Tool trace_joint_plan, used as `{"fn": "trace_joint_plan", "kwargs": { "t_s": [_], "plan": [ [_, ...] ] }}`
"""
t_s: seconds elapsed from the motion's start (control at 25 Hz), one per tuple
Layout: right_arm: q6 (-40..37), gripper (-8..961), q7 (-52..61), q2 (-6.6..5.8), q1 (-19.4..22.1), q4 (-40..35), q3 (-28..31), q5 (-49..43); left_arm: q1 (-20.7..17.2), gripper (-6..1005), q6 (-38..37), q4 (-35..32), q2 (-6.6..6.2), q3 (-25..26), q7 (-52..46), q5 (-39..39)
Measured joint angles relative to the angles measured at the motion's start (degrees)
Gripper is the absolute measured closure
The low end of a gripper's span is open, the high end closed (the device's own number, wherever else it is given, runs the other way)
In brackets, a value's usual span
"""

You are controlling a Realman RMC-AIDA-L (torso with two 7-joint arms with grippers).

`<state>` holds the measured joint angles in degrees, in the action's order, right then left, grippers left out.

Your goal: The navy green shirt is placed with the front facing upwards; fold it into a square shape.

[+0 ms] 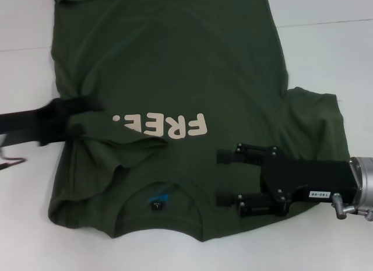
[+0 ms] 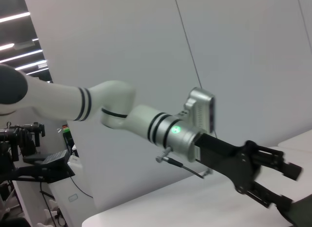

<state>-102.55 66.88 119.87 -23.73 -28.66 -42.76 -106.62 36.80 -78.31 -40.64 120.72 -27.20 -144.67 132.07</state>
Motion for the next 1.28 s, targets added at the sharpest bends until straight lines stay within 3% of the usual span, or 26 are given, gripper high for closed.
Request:
{"fn": "trace_joint_plan", "kwargs": {
  "t_s": [0.36, 0.96, 1.28],
  "plan": [
    [0.1, 58, 0.0, 0.0, -0.3, 0.0, 0.1, 0.0, -4.1, 139, 1.6, -3.9, -0.58, 0.2, -2.1, 0.6],
    [0.1, 58, 0.0, -0.05, 0.1, 0.0, 0.0, 0.0, -0.8, 140, 6.9, 3.1, -1.1, -0.2, -1.6, 2.4],
    [0.1, 57, 0.0, -0.09, 0.2, 0.0, 0.1, 0.0, -0.3, 200, 9.4, 4.6, -1.2, -1.5, -1.6, 2.4]
  ]
}}
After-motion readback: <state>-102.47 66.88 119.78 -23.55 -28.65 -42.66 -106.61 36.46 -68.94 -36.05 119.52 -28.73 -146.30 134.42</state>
